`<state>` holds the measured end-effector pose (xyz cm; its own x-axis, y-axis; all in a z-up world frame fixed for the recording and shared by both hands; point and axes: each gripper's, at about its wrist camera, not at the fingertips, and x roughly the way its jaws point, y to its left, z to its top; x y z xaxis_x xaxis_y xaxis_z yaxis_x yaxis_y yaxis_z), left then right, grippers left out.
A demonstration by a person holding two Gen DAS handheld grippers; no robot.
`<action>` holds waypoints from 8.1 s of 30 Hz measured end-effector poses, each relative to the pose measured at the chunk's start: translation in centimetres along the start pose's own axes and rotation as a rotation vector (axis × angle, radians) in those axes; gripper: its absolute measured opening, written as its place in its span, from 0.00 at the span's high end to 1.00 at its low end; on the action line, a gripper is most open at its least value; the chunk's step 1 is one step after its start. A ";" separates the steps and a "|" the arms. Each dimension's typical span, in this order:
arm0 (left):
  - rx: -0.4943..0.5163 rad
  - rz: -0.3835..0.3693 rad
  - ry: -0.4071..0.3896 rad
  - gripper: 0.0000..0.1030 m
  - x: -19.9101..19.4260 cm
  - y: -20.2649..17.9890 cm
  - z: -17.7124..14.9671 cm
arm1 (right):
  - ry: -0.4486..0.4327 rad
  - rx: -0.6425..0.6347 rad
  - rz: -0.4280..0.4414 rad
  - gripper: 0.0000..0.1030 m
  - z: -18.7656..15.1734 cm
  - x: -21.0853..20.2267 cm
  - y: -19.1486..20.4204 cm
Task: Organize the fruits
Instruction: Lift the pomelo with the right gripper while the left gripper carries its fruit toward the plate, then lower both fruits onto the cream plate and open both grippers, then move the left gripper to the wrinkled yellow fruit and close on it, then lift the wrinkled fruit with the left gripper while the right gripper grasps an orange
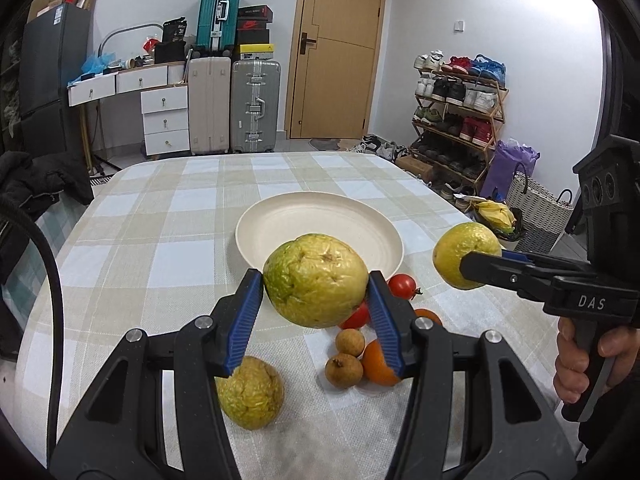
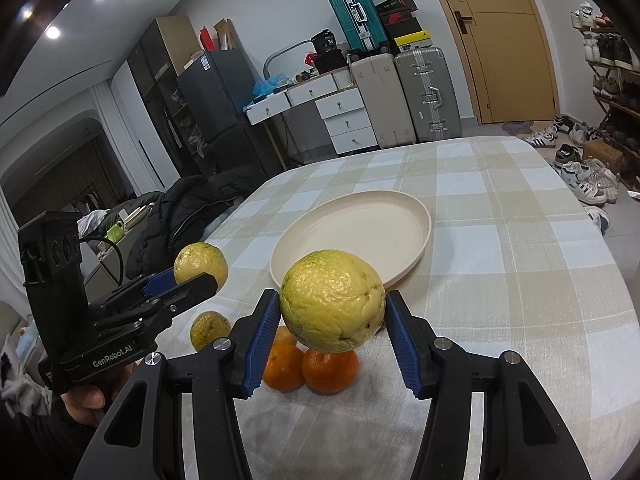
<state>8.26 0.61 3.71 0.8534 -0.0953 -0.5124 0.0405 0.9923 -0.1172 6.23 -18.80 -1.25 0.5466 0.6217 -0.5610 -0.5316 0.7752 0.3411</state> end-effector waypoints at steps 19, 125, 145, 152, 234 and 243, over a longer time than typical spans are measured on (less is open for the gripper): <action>0.006 0.025 0.026 0.51 4.2 -0.5 2.0 | 0.033 0.027 0.000 0.47 2.7 2.1 -0.3; -0.002 0.160 0.086 0.01 -0.2 3.4 -1.8 | 0.148 -0.100 -0.149 0.00 0.1 2.7 0.8; -0.010 0.167 0.152 0.01 1.2 4.0 -2.2 | 0.303 -0.229 -0.215 0.00 -2.4 5.1 0.7; 0.008 0.181 0.205 0.01 2.3 3.8 -2.8 | 0.352 -0.251 -0.225 0.00 -3.2 5.6 0.6; 0.079 0.067 0.311 0.59 3.6 3.2 -4.3 | 0.303 -0.249 -0.024 0.61 -3.2 4.3 1.7; 0.059 0.061 0.276 0.59 3.1 3.2 -4.0 | 0.266 -0.245 -0.011 0.62 -2.7 3.4 1.8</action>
<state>9.00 3.17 -1.63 0.6815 -0.0455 -0.7304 0.0306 0.9990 -0.0337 5.39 -15.60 -4.62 0.3826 0.5375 -0.7515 -0.6836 0.7118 0.1611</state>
